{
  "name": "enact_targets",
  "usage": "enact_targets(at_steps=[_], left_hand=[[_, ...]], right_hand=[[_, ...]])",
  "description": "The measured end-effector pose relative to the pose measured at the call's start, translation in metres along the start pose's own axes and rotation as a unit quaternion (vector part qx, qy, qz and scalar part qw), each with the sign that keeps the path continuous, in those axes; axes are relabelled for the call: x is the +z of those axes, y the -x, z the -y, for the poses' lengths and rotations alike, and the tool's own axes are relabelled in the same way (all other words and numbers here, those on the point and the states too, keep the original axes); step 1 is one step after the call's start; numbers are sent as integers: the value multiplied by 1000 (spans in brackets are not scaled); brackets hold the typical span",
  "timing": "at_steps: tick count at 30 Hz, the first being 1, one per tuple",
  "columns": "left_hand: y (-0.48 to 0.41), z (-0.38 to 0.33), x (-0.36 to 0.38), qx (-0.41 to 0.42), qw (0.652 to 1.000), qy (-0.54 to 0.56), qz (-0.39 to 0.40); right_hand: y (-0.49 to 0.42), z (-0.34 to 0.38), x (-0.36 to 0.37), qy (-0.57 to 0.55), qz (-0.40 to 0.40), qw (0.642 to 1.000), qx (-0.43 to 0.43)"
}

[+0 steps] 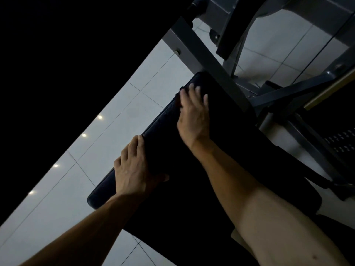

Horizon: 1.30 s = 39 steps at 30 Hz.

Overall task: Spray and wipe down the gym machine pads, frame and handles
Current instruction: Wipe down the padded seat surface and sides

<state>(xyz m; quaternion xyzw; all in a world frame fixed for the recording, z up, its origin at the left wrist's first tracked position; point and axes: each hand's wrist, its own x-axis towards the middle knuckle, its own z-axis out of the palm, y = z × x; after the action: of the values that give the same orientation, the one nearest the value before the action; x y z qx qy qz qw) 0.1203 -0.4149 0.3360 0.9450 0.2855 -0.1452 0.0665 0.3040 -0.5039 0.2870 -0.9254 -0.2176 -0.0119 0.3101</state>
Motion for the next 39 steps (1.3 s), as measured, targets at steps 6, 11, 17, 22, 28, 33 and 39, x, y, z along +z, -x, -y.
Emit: enact_targets(at_steps=[6,11,17,22,28,33,39], left_hand=[[1,-2,0,-6,1000,14,-9],[3,6,5,7,1000,27,-8],[11,11,12,-12,999,41,-20],[41,37,21,-66,997,27,5],[37,34,24,-75,996,21,43],[40,37,26,-71,996,32,35],[39,31,29,-79,993,59,58]], right_hand=[[57,20,19,32,107,956,-271],[-23,-29,-9,83,32,994,-65],[27,22,8,5,24,999,-47],[103,50,28,-23,92,974,-204],[49,15,18,65,61,965,-246],[37,47,17,-3,-22,1000,10],[113,54,32,7,89,970,-226]])
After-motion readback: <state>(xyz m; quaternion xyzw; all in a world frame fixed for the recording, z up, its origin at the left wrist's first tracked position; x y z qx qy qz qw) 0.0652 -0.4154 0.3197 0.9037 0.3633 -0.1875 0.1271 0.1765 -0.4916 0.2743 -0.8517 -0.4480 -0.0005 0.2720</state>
